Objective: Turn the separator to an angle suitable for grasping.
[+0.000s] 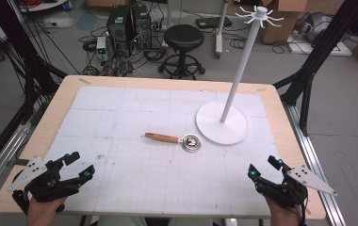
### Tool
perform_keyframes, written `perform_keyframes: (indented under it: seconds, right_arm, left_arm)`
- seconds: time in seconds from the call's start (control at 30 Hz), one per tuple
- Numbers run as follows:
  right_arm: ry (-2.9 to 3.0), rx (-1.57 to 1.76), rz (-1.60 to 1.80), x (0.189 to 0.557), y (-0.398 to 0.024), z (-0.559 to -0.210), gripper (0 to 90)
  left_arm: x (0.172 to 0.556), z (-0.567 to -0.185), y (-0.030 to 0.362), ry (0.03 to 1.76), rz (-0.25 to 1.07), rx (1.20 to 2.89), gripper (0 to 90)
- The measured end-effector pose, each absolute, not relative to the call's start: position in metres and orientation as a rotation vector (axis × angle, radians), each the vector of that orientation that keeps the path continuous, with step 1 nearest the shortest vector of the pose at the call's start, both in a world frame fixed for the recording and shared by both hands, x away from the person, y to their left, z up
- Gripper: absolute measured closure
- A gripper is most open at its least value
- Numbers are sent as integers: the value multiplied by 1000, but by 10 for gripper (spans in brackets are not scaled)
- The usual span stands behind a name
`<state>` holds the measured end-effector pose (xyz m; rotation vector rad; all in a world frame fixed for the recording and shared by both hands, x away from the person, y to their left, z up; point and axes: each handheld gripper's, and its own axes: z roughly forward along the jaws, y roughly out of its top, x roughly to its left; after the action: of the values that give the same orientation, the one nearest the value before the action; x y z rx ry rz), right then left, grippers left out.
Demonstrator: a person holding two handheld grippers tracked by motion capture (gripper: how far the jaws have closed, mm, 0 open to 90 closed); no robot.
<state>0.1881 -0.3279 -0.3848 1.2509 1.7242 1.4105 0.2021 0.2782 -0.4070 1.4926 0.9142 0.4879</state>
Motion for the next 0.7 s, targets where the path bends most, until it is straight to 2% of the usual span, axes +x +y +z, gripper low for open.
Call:
perform_keyframes:
  seconds: [0.13,0.37,0.43,0.47,0.5,0.57,0.6,0.63,0.7]
  right_arm:
    - [1734,1262,1422,191,-328,-388,211]
    - [1768,1232,1461,192,-320,-387,291]
    - [1770,1267,1538,194,-310,-386,367]
    - [1770,1267,1538,194,-310,-386,367]
    - [1804,1232,1556,197,-299,-383,436]
    - [1855,1194,1552,203,-286,-381,504]
    - [1855,1194,1552,203,-286,-381,504]
    - [1916,1185,1514,214,-271,-382,575]
    - [1943,1213,1486,228,-257,-384,658]
  left_arm:
    - [204,-410,280,931,478,1494,191]
    - [203,-411,283,951,484,1492,191]
    - [204,-412,283,951,481,1500,198]
    - [204,-412,284,949,480,1507,198]
    - [205,-412,285,949,479,1504,212]
    - [206,-415,286,959,480,1513,213]
    - [206,-415,286,959,480,1513,213]
    - [207,-416,287,964,478,1519,213]
    - [210,-416,286,955,475,1542,223]
